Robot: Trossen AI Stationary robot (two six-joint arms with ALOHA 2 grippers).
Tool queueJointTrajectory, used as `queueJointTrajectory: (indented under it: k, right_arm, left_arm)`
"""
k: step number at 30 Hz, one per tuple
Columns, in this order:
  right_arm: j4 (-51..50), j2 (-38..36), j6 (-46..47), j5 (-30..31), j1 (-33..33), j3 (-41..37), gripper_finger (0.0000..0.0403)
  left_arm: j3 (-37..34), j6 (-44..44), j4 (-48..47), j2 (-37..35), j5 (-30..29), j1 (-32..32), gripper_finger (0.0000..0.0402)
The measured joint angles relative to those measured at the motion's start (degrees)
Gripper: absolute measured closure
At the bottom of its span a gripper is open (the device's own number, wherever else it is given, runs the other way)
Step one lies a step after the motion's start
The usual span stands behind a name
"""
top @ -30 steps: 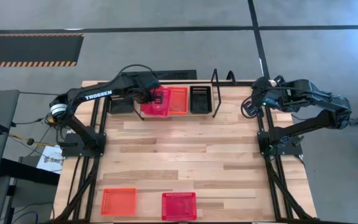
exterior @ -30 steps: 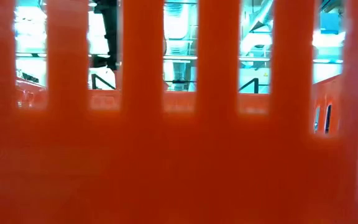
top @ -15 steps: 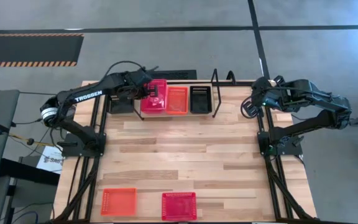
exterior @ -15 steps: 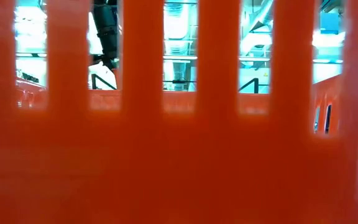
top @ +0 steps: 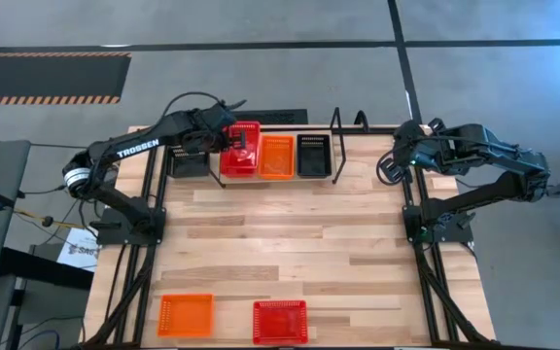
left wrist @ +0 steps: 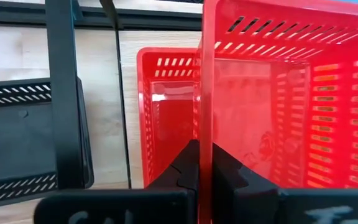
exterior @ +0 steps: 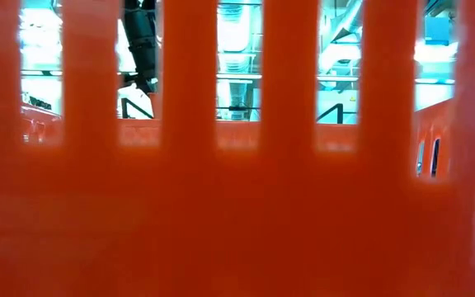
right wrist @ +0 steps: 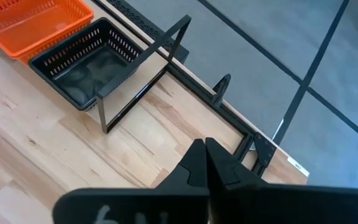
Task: Stack baskets on shelf by color
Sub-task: Stack the top red bin on top of the red bin on the shelf
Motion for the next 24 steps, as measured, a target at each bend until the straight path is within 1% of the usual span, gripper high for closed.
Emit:
queueJointTrajectory:
  k: [3, 6, 9, 11, 15, 20, 24]
  right_arm:
    - [0.0, 0.0, 0.0, -0.4, 0.0, 0.0, 0.0402]
    - [0.0, 0.0, 0.0, -1.1, 0.0, 0.0, 0.0402]
    - [0.0, 0.0, 0.0, -1.2, 0.0, 0.0, 0.0402]
    - [0.0, 0.0, 0.0, -1.2, 0.0, 0.0, 0.0402]
    - [0.0, 0.0, 0.0, -1.2, 0.0, 0.0, 0.0402]
    - [0.1, 0.0, 0.0, -1.2, 0.0, 0.0, 0.0402]
    - [1.1, 0.0, 0.0, -1.2, 0.0, 0.0, 0.0402]
  left_arm:
    - [-1.9, 0.0, 0.2, -0.2, -0.1, 0.0, 0.0401]
    - [-6.3, -2.9, 0.8, -1.5, 0.4, 0.0, 0.0401]
    - [-11.1, -5.9, 7.9, -4.1, 1.5, 0.0, 0.0401]
    - [-13.2, -6.9, 11.6, -5.3, 1.0, 0.1, 0.0401]
    - [-13.7, -6.7, 12.8, -6.3, -0.7, 0.2, 0.0401]
    - [-13.8, -5.4, 11.5, -6.4, -0.2, 0.7, 0.0401]
    - [-13.8, -4.9, 12.3, -6.4, -0.1, 0.7, 0.0401]
